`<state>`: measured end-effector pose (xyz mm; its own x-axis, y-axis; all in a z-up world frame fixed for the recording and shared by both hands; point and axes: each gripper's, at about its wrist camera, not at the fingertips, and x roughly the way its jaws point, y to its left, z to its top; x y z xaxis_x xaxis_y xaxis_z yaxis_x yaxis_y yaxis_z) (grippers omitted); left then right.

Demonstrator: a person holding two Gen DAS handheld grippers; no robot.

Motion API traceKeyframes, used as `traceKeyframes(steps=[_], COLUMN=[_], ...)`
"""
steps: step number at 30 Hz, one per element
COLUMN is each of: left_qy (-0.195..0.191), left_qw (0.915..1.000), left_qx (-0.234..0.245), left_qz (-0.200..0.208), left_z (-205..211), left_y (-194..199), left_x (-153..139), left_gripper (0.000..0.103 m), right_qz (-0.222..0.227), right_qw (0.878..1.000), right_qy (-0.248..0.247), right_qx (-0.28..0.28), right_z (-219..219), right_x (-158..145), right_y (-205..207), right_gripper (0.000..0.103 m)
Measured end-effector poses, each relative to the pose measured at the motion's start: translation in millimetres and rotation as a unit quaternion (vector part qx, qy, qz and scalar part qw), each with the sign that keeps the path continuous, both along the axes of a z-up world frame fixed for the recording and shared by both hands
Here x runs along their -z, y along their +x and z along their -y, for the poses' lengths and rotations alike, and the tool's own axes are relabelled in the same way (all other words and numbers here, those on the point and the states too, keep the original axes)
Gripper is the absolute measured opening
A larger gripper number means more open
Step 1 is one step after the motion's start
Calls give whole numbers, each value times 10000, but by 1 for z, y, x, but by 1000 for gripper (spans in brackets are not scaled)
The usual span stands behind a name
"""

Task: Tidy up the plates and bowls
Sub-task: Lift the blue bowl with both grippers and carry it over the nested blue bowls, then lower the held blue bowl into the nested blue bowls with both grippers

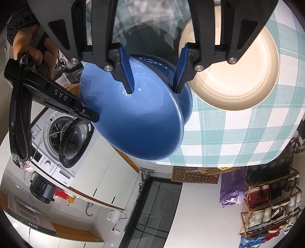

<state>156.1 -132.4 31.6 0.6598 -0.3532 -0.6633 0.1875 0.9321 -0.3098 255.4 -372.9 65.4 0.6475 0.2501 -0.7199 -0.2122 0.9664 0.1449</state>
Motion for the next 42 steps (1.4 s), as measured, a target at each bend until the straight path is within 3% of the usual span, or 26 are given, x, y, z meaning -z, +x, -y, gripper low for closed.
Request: traceKeyframes(steps=[42], left_qy=[190], left_qw=[9997], left_qx=[-77], left_qz=[-159], left_z=[1], left_y=[13], left_x=[15], left_gripper=[41], right_qz=[-363], right_qw=[9990], right_qy=[-251], right_qx=[-44], right_z=[-6], right_x=[30], right_y=[11], right_gripper=[12])
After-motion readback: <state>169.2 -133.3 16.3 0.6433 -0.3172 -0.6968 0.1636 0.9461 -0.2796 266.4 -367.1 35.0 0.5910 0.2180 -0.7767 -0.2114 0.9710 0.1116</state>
